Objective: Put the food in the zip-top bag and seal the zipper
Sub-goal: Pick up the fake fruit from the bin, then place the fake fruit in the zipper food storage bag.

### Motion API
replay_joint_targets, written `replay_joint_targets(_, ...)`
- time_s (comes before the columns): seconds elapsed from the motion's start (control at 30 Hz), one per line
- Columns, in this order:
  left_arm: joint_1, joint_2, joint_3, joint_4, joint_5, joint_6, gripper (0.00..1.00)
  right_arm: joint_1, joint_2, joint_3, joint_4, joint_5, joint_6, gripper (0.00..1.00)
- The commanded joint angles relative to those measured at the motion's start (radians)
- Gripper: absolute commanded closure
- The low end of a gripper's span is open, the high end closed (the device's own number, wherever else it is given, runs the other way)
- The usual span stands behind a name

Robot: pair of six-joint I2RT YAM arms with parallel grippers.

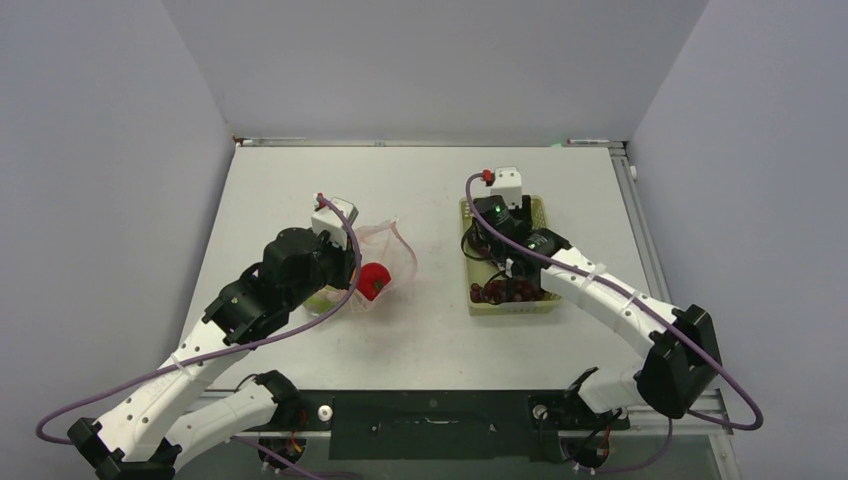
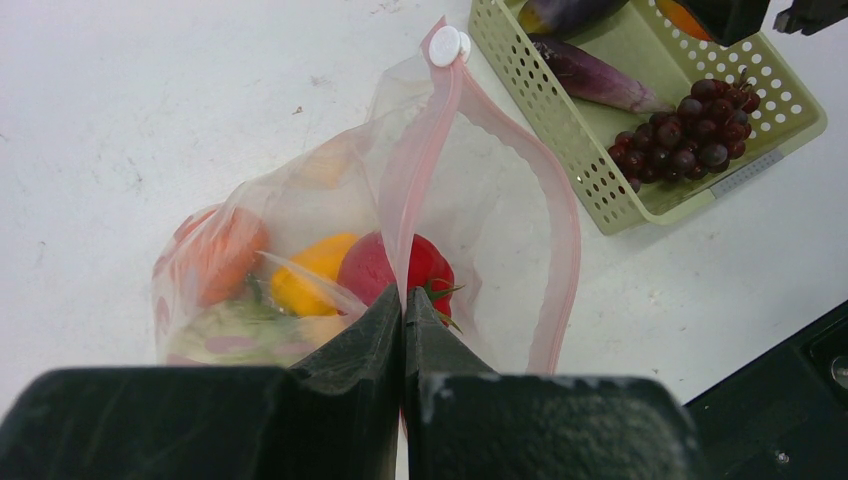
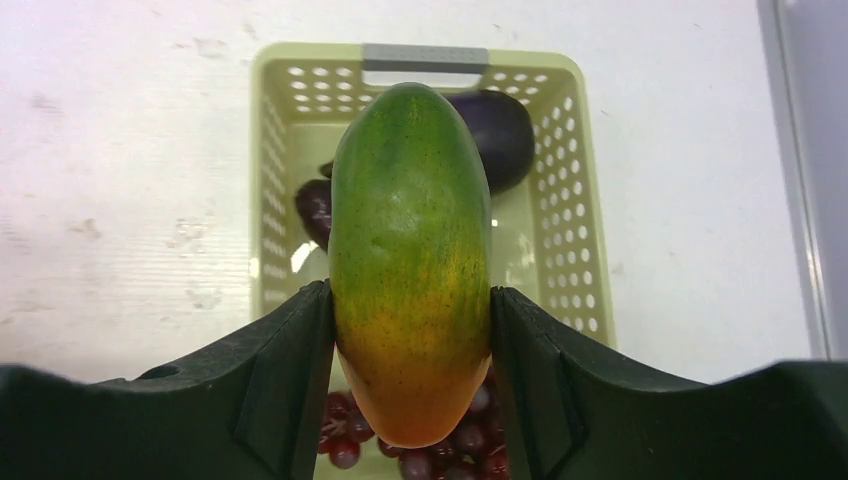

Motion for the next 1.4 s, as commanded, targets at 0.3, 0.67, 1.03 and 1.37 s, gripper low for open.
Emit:
replay_joint_targets(0.3,0.003,-0.016,0.011,0.035,0.007,-0.002,1.0,0.021,-0.181,0.033,0.121,-0.512,-0.076,0.68)
replay_joint_targets(0.67,0.003,-0.013,0.011,0.036,0.006,-0.004,1.0,0.034,-0.206,0.049,0.159,-0.883,-0.041,0.68)
replay_joint_targets(1.03,0.004,-0.016,0.011,0.037,0.012,-0.005,1.0,0.089,-0.124,0.056,0.243,-1.054,0.09,0.67)
replay_joint_targets(1.37,0.003,-0.017,0.011,0.038,0.018,-0.005,1.0,0.176,-0.023,0.1,0.278,-1.071,0.173,0.65)
